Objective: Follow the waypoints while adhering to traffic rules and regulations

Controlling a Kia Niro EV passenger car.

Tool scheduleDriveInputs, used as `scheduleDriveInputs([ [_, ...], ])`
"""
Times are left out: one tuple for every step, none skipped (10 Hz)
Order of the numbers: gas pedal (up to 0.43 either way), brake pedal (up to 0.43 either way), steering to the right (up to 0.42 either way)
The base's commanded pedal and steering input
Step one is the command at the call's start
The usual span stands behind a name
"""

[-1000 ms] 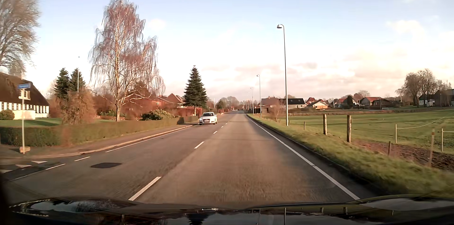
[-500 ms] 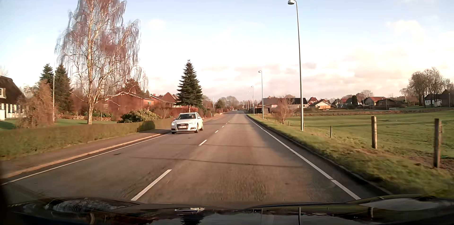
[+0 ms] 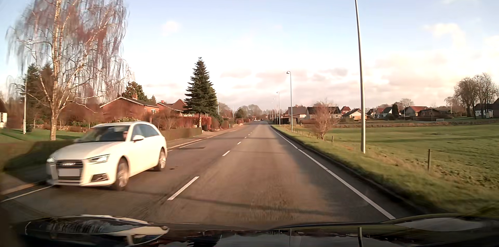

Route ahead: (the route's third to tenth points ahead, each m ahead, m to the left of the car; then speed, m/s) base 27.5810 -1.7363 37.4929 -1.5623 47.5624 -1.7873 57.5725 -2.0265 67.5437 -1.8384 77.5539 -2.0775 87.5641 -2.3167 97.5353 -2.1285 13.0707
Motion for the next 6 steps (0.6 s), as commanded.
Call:
scheduleDriveInputs([
  [0.157,0.0,0.002],
  [0.157,0.0,0.002],
  [0.157,0.0,0.003],
  [0.157,0.0,0.002],
  [0.157,0.0,0.002],
  [0.157,0.0,0.002],
])
